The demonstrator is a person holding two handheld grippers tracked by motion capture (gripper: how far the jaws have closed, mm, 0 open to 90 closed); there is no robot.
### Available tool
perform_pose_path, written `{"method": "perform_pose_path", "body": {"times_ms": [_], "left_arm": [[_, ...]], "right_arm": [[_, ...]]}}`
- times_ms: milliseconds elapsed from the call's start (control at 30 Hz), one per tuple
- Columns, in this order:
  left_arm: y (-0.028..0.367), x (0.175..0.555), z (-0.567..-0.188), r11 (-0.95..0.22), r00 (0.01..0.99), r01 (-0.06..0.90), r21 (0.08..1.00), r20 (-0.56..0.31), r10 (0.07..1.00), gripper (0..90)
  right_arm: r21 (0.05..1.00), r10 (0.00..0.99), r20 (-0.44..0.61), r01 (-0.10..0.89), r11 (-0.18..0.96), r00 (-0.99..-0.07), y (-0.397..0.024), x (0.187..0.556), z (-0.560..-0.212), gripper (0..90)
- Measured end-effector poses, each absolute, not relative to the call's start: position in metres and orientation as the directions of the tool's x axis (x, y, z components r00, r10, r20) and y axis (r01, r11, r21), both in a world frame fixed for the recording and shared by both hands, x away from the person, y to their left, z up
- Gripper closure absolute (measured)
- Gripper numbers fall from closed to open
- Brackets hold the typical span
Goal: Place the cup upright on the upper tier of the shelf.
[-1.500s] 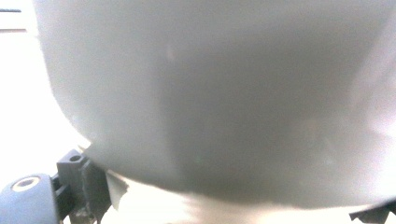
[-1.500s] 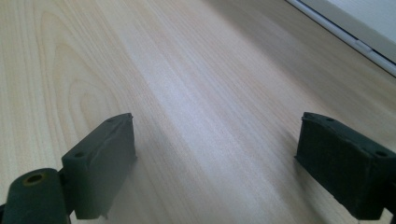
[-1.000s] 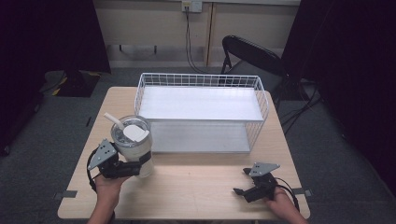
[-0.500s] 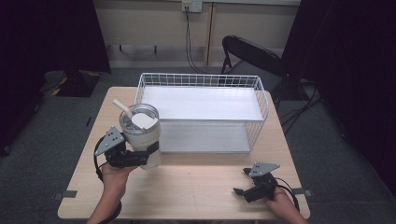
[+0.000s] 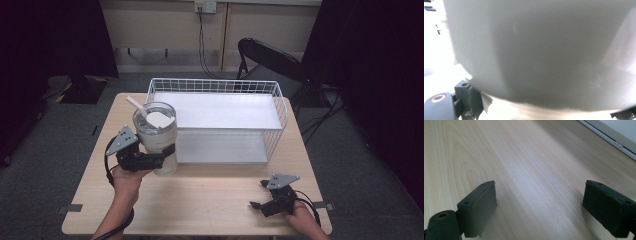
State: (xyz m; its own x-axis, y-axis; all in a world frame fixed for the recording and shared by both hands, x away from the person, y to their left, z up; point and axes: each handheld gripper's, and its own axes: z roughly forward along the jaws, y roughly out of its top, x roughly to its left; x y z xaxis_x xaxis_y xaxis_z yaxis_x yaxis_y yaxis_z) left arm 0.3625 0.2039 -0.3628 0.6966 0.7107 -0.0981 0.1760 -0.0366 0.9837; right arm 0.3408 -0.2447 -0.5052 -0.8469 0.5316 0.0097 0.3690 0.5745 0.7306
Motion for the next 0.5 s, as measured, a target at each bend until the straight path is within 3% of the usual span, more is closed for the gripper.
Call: {"method": "perform_pose_path", "body": {"times_ms": [500], "left_arm": [[0.195, 0.371, -0.332, -0.062, 0.705, 0.188, 0.98, -0.091, 0.703, 9.6]], "right_arm": [[0.73, 0.532, 0.009, 0.369, 0.575, -0.847, -0.245, 0.341, -0.505, 11.0]]}}
